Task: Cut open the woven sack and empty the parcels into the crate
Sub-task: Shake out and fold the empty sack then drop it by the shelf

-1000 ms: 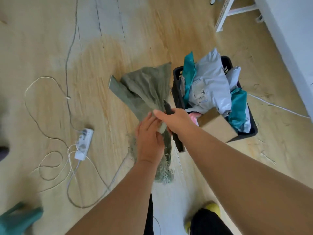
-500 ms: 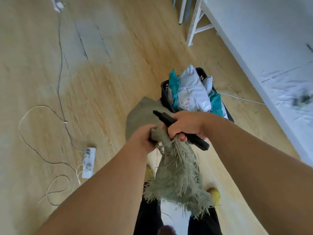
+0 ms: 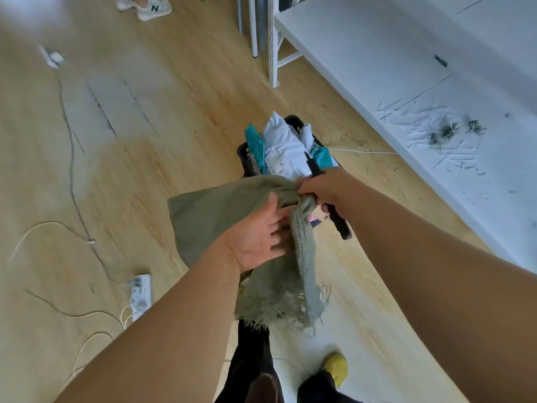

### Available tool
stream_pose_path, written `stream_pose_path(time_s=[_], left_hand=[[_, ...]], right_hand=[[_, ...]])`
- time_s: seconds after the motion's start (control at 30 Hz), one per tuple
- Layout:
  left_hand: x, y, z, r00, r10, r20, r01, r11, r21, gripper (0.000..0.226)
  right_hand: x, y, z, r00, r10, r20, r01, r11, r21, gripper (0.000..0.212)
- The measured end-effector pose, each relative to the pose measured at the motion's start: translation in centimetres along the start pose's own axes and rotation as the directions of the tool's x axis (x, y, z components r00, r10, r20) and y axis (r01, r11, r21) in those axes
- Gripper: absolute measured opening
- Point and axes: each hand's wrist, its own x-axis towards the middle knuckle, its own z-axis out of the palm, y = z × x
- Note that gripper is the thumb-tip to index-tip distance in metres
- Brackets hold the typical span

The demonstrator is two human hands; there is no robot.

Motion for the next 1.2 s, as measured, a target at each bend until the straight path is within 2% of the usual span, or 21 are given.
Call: stream_pose_path(time_s=[0.07, 0.13, 0.2, 0.27, 0.33, 0.4, 0.47, 0.53, 0.57, 0.63, 0.67, 0.7, 0.77, 0.83, 0.87, 0.9, 0.97, 1.0, 1.03, 1.13, 1.2], left_hand=[[0.1, -1.9, 1.2, 0.969, -0.103, -0.225, 0.038, 0.961, -0.275, 0.076], [0.7, -3.4, 2.8, 0.899, -0.125, -0.42, -0.119, 0.852, -0.509, 0.077], [1.0, -3.7, 4.8, 0.809, -0.07, -0.583, -0.316, 0.785, -0.533, 0.051], [1.7, -3.9, 7.3, 0.763, 0.041, -0.645, -0.394, 0.821, -0.414, 0.038], [2.5, -4.2, 10.8, 0.737, 0.211, -0.642, -0.428, 0.881, -0.202, 0.044], [2.9, -4.9, 15.1, 0.733, 0.405, -0.547, -0.418, 0.902, 0.108, 0.06], [2.7, -6.1, 19.7, 0.768, 0.538, -0.348, -0.407, 0.829, 0.384, 0.075], [2.4, -7.9, 23.6, 0.765, 0.629, -0.139, -0.433, 0.661, 0.612, 0.072], [2.5, -9.0, 25.1, 0.761, 0.648, -0.025, -0.442, 0.547, 0.711, 0.069], [2.3, -11.0, 27.7, 0.798, 0.582, 0.157, -0.444, 0.39, 0.807, 0.063], [2.2, -11.7, 28.4, 0.838, 0.51, 0.196, -0.428, 0.389, 0.816, 0.059], [2.0, -12.0, 28.9, 0.877, 0.425, 0.225, -0.422, 0.455, 0.784, 0.053], [1.9, -11.6, 29.0, 0.934, 0.279, 0.223, -0.356, 0.7, 0.619, 0.039], [1.8, -10.1, 28.7, 0.947, 0.321, -0.003, -0.279, 0.828, 0.487, 0.022], [2.4, -9.0, 28.0, 0.887, 0.409, -0.217, -0.266, 0.834, 0.483, 0.025], [2.9, -7.9, 27.6, 0.769, 0.478, -0.424, -0.258, 0.84, 0.478, 0.042], [3.3, -6.2, 27.5, 0.594, 0.479, -0.647, -0.208, 0.868, 0.451, 0.103], [3.4, -5.6, 28.0, 0.571, 0.483, -0.664, -0.198, 0.865, 0.46, 0.122], [3.5, -5.3, 28.9, 0.569, 0.523, -0.635, -0.217, 0.84, 0.497, 0.128], [4.1, -4.7, 31.4, 0.564, 0.701, -0.436, -0.303, 0.667, 0.681, 0.118], [4.7, -4.0, 31.9, 0.526, 0.792, -0.309, -0.328, 0.524, 0.786, 0.117]], right_hand=[[-1.5, 2.2, -2.1, 0.999, 0.004, 0.048, -0.008, 0.996, 0.084, 0.012], [-3.1, 4.4, -4.6, 0.993, 0.048, 0.106, -0.055, 0.996, 0.07, 0.015], [-5.0, 6.7, -7.7, 0.992, 0.098, 0.079, -0.097, 0.995, -0.023, 0.018], [-7.2, 9.3, -10.8, 0.994, 0.105, 0.005, -0.099, 0.952, -0.29, 0.025], [-9.4, 12.2, -13.3, 0.995, 0.07, -0.065, -0.094, 0.846, -0.525, 0.027], [-10.7, 15.1, -15.2, 0.99, -0.008, -0.143, -0.063, 0.872, -0.485, 0.027], [-11.4, 16.9, -16.6, 0.961, -0.142, -0.239, 0.106, 0.982, -0.156, 0.043], [-12.6, 17.6, -17.5, 0.935, -0.229, -0.27, 0.282, 0.943, 0.176, 0.045], [-13.0, 17.7, -17.8, 0.933, -0.246, -0.264, 0.319, 0.904, 0.285, 0.042], [-13.8, 17.9, -18.3, 0.926, -0.258, -0.276, 0.343, 0.88, 0.329, 0.03], [-13.8, 18.2, -18.6, 0.92, -0.239, -0.309, 0.336, 0.888, 0.315, 0.024], [-13.6, 18.7, -18.9, 0.912, -0.2, -0.359, 0.319, 0.896, 0.31, 0.018], [-13.5, 19.7, -19.3, 0.892, -0.111, -0.438, 0.292, 0.882, 0.371, 0.016], [-13.6, 20.7, -19.7, 0.892, -0.073, -0.446, 0.301, 0.831, 0.467, 0.015], [-13.7, 21.1, -19.9, 0.903, -0.077, -0.424, 0.305, 0.81, 0.502, 0.014], [-13.9, 21.5, -20.2, 0.916, -0.095, -0.39, 0.304, 0.798, 0.521, 0.013], [-14.4, 21.9, -20.6, 0.933, -0.138, -0.332, 0.304, 0.794, 0.526, 0.017], [-14.7, 22.1, -20.8, 0.934, -0.155, -0.321, 0.308, 0.805, 0.507, 0.02], [-15.1, 22.2, -20.9, 0.934, -0.169, -0.315, 0.309, 0.823, 0.477, 0.022], [-15.9, 23.4, -21.1, 0.94, -0.195, -0.278, 0.305, 0.847, 0.436, 0.025], [-16.2, 24.6, -21.4, 0.942, -0.182, -0.282, 0.297, 0.842, 0.451, 0.025]])
